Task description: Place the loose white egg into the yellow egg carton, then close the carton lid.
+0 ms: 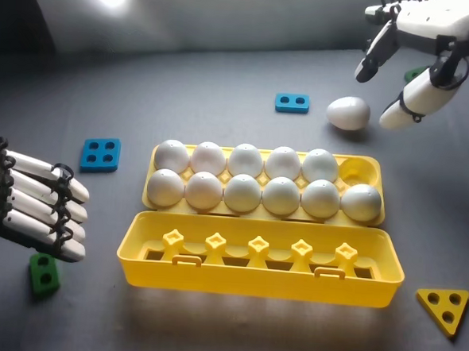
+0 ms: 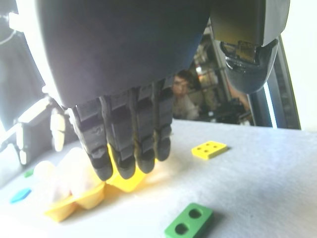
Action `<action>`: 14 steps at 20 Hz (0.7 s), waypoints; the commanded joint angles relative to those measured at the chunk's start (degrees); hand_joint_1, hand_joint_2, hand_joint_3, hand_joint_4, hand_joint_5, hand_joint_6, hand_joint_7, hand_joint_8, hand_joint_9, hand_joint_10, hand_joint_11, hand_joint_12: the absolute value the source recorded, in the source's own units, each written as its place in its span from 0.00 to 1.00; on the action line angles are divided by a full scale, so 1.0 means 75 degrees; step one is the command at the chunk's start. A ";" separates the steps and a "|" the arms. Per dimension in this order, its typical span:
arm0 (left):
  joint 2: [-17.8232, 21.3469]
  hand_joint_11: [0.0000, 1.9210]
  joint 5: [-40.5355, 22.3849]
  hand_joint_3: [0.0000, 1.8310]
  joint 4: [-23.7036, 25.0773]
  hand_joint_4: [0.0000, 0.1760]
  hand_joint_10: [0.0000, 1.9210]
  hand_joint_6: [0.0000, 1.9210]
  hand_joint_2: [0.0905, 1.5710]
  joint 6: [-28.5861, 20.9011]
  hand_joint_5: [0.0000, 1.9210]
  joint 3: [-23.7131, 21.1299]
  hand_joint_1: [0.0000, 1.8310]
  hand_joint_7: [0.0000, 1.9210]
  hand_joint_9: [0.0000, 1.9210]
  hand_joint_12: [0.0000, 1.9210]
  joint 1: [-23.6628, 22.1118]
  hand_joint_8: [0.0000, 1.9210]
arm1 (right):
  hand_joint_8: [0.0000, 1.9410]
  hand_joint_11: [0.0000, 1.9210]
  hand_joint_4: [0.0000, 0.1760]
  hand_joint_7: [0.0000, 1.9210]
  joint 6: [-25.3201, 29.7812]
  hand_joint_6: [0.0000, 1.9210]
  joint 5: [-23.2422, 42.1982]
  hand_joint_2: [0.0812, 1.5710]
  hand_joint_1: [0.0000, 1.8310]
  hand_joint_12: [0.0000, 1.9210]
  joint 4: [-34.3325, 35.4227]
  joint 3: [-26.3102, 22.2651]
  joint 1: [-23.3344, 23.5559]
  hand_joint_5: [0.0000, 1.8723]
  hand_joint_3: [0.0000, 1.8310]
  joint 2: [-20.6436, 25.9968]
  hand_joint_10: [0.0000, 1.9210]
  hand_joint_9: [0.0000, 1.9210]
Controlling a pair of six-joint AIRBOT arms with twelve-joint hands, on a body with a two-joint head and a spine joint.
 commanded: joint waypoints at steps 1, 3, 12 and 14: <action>0.0089 0.00 -0.0423 0.00 -0.0463 0.00 0.01 0.00 0.71 -0.0060 0.17 0.0027 0.00 0.18 0.14 0.20 -0.0056 0.00 | 0.00 0.00 0.63 0.01 0.0070 0.01 0.0770 0.49 0.62 0.00 0.0003 0.0110 0.0024 0.46 0.00 0.0058 0.00 0.00; 0.0086 0.00 -0.0443 0.00 -0.0464 0.00 0.00 0.00 0.71 -0.0085 0.17 0.0033 0.00 0.17 0.13 0.17 -0.0059 0.00 | 0.00 0.00 0.68 0.00 0.0100 0.00 0.0771 0.50 0.60 0.00 0.0003 0.0377 0.0023 0.46 0.01 -0.0141 0.00 0.00; 0.0089 0.00 -0.0450 0.00 -0.0464 0.00 0.00 0.00 0.71 -0.0222 0.18 -0.0032 0.00 0.18 0.14 0.18 -0.0076 0.00 | 0.00 0.00 0.66 0.00 0.0169 0.00 0.0367 0.51 0.62 0.00 0.0296 0.0599 0.0337 0.47 0.00 -0.0327 0.00 0.00; 0.0089 0.00 -0.0450 0.00 -0.0464 0.00 0.00 0.00 0.71 -0.0261 0.18 -0.0032 0.00 0.18 0.13 0.17 -0.0078 0.00 | 0.00 0.00 0.69 0.01 0.0169 0.00 0.0218 0.51 0.61 0.00 0.0540 0.0599 0.0458 0.48 0.00 -0.0314 0.00 0.00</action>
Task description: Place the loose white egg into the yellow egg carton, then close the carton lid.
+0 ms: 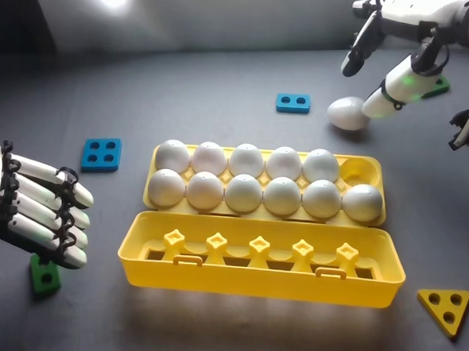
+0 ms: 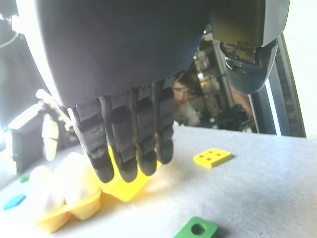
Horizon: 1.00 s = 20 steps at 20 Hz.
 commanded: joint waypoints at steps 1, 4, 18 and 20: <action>0.0108 0.00 -0.0415 0.00 -0.0487 0.00 0.00 0.00 0.71 -0.0057 0.18 0.0044 0.00 0.18 0.13 0.17 -0.0055 0.00 | 0.00 0.00 0.64 0.00 0.0048 0.00 0.0688 0.51 0.61 0.00 0.0072 0.0066 0.0189 0.47 0.00 0.0117 0.00 0.00; 0.0094 0.00 -0.0415 0.00 -0.0486 0.00 0.00 0.00 0.71 -0.0057 0.18 0.0041 0.00 0.19 0.14 0.18 -0.0090 0.00 | 0.01 0.00 0.78 0.01 0.0070 0.01 0.0765 0.51 0.60 0.00 0.0079 0.0067 0.0316 0.48 0.00 0.0080 0.00 0.00; 0.0094 0.00 -0.0415 0.00 -0.0484 0.00 0.00 0.00 0.71 -0.0083 0.18 0.0043 0.00 0.19 0.14 0.19 -0.0092 0.00 | 0.00 0.00 0.94 0.00 0.0033 0.00 0.1237 0.51 0.57 0.00 0.0082 0.0103 -0.0037 0.47 0.00 -0.0068 0.00 0.00; 0.0095 0.00 -0.0415 0.00 -0.0484 0.00 0.00 0.00 0.71 -0.0083 0.18 0.0042 0.00 0.19 0.14 0.20 -0.0091 0.00 | 0.00 0.00 0.81 0.01 0.0034 0.00 0.1233 0.52 0.58 0.00 0.0082 0.0145 -0.0138 0.48 0.00 -0.0064 0.00 0.00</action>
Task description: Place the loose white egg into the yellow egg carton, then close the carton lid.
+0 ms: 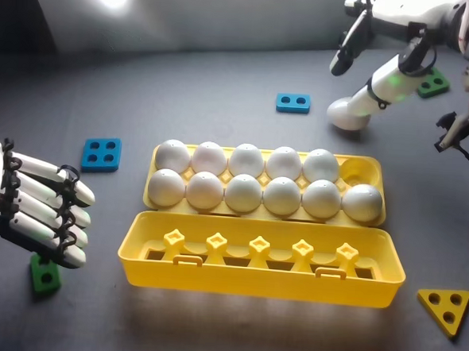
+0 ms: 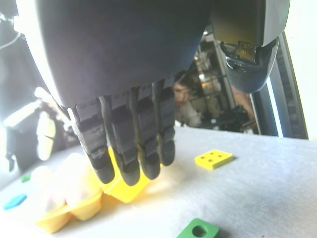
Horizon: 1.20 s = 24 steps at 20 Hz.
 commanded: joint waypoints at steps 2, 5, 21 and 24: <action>0.0095 0.00 -0.0415 0.00 -0.0493 0.00 0.00 0.00 0.71 -0.0031 0.18 0.0044 0.00 0.19 0.15 0.20 -0.0044 0.00 | 0.01 0.00 0.77 0.03 0.0005 0.01 0.0803 0.51 0.58 0.00 -0.0003 0.0090 -0.0002 0.49 0.00 0.0126 0.00 0.00; 0.0095 0.00 -0.0416 0.00 -0.0493 0.00 0.00 0.00 0.71 -0.0031 0.19 0.0041 0.00 0.20 0.15 0.20 -0.0060 0.00 | 0.01 0.00 0.71 0.03 0.0006 0.00 0.0836 0.52 0.58 0.00 -0.0002 0.0089 -0.0066 0.48 0.00 0.0119 0.00 0.00; 0.0109 0.00 -0.0446 0.00 -0.0493 0.00 0.00 0.00 0.70 -0.0031 0.19 0.0013 0.00 0.20 0.16 0.21 -0.0085 0.00 | 0.00 0.00 0.81 0.02 0.0013 0.00 0.0746 0.53 0.53 0.00 0.0013 0.0050 -0.0215 0.48 0.00 0.0090 0.00 0.00; 0.0115 0.00 -0.0446 0.00 -0.0493 0.00 0.00 0.00 0.71 -0.0031 0.19 0.0012 0.00 0.20 0.16 0.22 -0.0085 0.00 | 0.00 0.00 0.77 0.01 0.0010 0.00 0.0733 0.53 0.54 0.00 0.0012 0.0011 -0.0254 0.45 0.00 0.0092 0.00 0.00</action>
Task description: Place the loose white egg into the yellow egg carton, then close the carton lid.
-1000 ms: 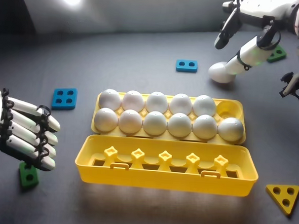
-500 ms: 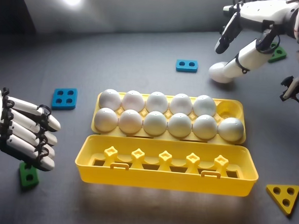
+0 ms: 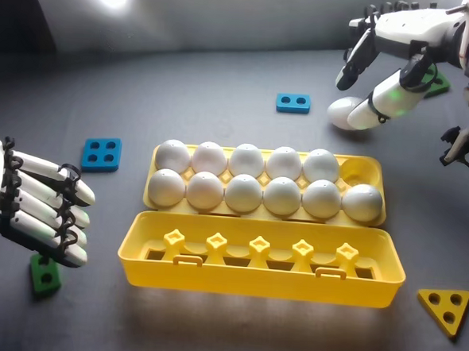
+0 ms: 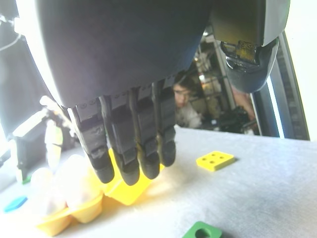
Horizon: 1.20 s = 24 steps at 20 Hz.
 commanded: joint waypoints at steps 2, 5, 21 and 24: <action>0.0115 0.00 -0.0420 0.00 -0.0493 0.00 0.00 0.00 0.71 -0.0013 0.17 0.0015 0.00 0.18 0.14 0.19 -0.0038 0.00 | 0.00 0.00 0.88 0.00 0.0007 0.00 0.0717 0.53 0.50 0.00 0.0012 0.0013 -0.0002 0.45 0.00 0.0115 0.00 0.00; 0.0112 0.00 -0.0420 0.00 -0.0493 0.00 0.00 0.00 0.70 -0.0013 0.18 0.0018 0.00 0.18 0.14 0.25 -0.0038 0.00 | 0.01 0.00 0.68 0.02 0.0007 0.00 0.0746 0.52 0.52 0.00 0.0012 0.0016 -0.0048 0.45 0.00 0.0114 0.00 0.00; 0.0087 0.00 -0.0420 0.00 -0.0493 0.00 0.00 0.00 0.71 -0.0013 0.18 0.0021 0.00 0.19 0.15 0.24 -0.0057 0.00 | 0.01 0.00 0.68 0.02 0.0007 0.01 0.0904 0.52 0.51 0.00 0.0009 0.0021 -0.0264 0.47 0.00 0.0011 0.00 0.00; 0.0085 0.00 -0.0420 0.00 -0.0493 0.00 0.00 0.00 0.71 -0.0013 0.18 0.0032 0.00 0.19 0.15 0.25 -0.0057 0.00 | 0.01 0.00 0.76 0.03 0.0007 0.01 0.0914 0.51 0.50 0.00 0.0009 0.0028 -0.0265 0.47 0.00 -0.0035 0.00 0.00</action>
